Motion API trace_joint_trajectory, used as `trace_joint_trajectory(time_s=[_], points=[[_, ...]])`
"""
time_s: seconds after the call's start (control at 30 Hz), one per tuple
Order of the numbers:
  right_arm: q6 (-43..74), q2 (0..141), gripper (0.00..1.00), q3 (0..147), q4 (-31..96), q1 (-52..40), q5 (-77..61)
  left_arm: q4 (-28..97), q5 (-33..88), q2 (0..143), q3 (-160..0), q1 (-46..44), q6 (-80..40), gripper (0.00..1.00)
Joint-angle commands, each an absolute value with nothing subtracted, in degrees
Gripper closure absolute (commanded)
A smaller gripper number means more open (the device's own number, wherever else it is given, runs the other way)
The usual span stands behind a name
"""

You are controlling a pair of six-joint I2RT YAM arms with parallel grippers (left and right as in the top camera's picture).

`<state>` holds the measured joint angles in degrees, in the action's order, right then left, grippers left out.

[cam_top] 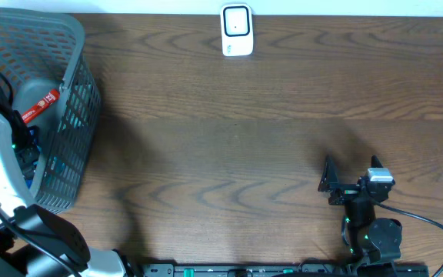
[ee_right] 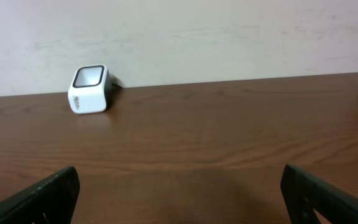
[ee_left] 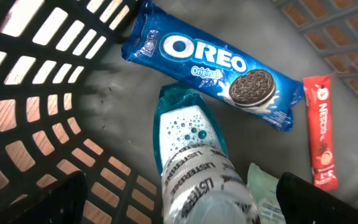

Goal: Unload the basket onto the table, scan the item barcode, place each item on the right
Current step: 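Grasp the teal-capped bottle in the basket with the left gripper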

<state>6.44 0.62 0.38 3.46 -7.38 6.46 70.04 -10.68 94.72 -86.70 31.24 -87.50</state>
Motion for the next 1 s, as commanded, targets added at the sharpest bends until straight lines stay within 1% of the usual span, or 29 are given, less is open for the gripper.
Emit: trace_joint_trajectory(time_s=[0.0,0.27,0.33,0.37,0.43,0.53,0.6,0.77,0.97], points=[[5.67,0.49,0.01,0.32,3.64,-7.92,7.18,70.08,-11.05,97.19,-86.17,31.33,-88.62,0.02],[5.67,0.49,0.01,0.32,3.64,-7.92,7.18,69.78,-11.00,102.50,-86.17,31.88,-88.60,0.01],[5.67,0.49,0.01,0.32,3.64,-7.92,7.18,69.76,-11.05,102.72,-86.17,31.88,-88.60,0.17],[5.67,0.49,0.01,0.32,3.64,-7.92,7.18,69.76,-11.05,102.72,-86.17,31.88,-88.62,0.28],[5.67,0.49,0.01,0.32,3.64,-7.92,7.18,69.73,-11.05,102.69,-86.19,31.88,-88.60,0.35],[5.67,0.49,0.01,0.32,3.64,-7.92,7.18,69.78,-11.05,102.69,-86.19,31.88,-88.55,0.41],[5.67,0.49,0.01,0.32,3.64,-7.92,7.16,69.78,-11.05,102.69,-86.17,31.88,-88.16,0.51],[5.67,0.49,0.01,0.32,3.64,-7.92,7.18,69.76,-11.05,102.65,-86.19,31.88,-87.29,0.60],[5.67,0.49,0.01,0.32,3.64,-7.92,7.18,69.69,-11.03,102.04,-86.35,31.88,-87.11,0.61]])
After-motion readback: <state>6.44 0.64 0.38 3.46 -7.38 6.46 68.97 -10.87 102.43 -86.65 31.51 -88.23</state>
